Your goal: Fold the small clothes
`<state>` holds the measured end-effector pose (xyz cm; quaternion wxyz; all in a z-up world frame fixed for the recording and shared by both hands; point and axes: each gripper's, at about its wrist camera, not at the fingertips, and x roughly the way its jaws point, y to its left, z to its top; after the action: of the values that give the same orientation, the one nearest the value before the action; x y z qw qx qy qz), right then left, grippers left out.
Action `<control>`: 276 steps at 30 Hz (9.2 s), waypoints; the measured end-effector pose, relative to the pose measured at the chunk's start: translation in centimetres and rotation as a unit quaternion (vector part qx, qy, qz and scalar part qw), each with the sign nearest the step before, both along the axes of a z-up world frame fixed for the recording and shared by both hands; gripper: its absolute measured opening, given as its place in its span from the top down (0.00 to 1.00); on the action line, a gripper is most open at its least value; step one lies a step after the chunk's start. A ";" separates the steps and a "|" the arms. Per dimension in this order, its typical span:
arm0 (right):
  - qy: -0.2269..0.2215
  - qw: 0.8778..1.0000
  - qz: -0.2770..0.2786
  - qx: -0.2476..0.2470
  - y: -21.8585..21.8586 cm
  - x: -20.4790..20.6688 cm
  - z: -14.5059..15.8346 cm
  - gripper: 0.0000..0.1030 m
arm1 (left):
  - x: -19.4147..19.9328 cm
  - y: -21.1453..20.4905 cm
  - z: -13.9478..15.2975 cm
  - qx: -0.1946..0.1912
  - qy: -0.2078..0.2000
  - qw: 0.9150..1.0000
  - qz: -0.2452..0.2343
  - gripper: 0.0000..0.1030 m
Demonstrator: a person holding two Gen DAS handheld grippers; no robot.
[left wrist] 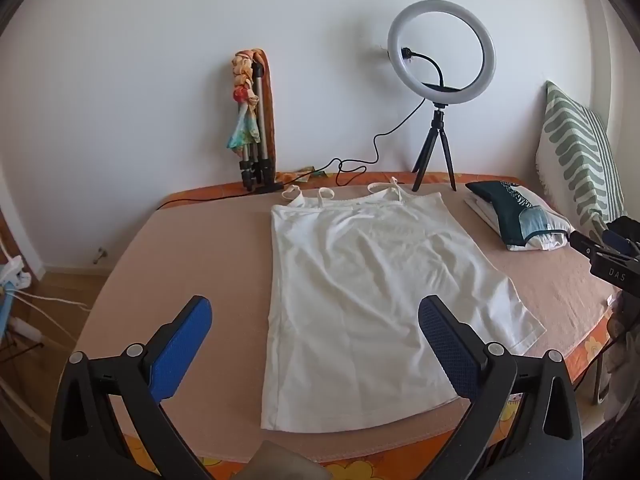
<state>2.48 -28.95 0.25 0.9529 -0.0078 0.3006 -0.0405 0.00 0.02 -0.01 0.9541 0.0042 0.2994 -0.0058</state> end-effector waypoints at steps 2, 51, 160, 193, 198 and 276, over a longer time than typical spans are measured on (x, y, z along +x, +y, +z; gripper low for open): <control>-0.004 1.000 0.001 -0.001 0.1 0.0 0.0 0.00 | 0.0 0.0 0.0 -0.003 0.004 1.000 -0.004 0.00; -0.006 1.000 0.003 -0.005 0.4 0.1 0.0 0.00 | -0.4 0.2 1.7 0.002 -0.018 1.000 0.007 0.00; 0.304 0.918 0.254 0.017 37.9 31.4 -10.7 0.42 | 2.1 8.2 -12.8 -0.202 0.228 0.952 -0.034 0.90; 0.270 0.939 0.213 -0.001 32.8 34.0 -7.5 0.96 | 1.6 2.7 -9.0 -0.201 0.145 0.958 -0.144 0.96; 0.265 0.943 0.202 -0.020 30.3 33.4 -7.5 0.96 | 1.9 -0.3 -9.7 -0.186 0.155 0.954 -0.175 0.96; 0.203 0.951 0.175 0.155 -5.8 26.9 -2.9 0.42 | 4.2 -24.7 -13.1 -0.001 0.144 0.937 -0.318 0.83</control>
<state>29.41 -34.77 -2.67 0.8533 0.0791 0.4843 0.1763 4.25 -24.66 -13.08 0.8494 0.0975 0.4165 -0.3092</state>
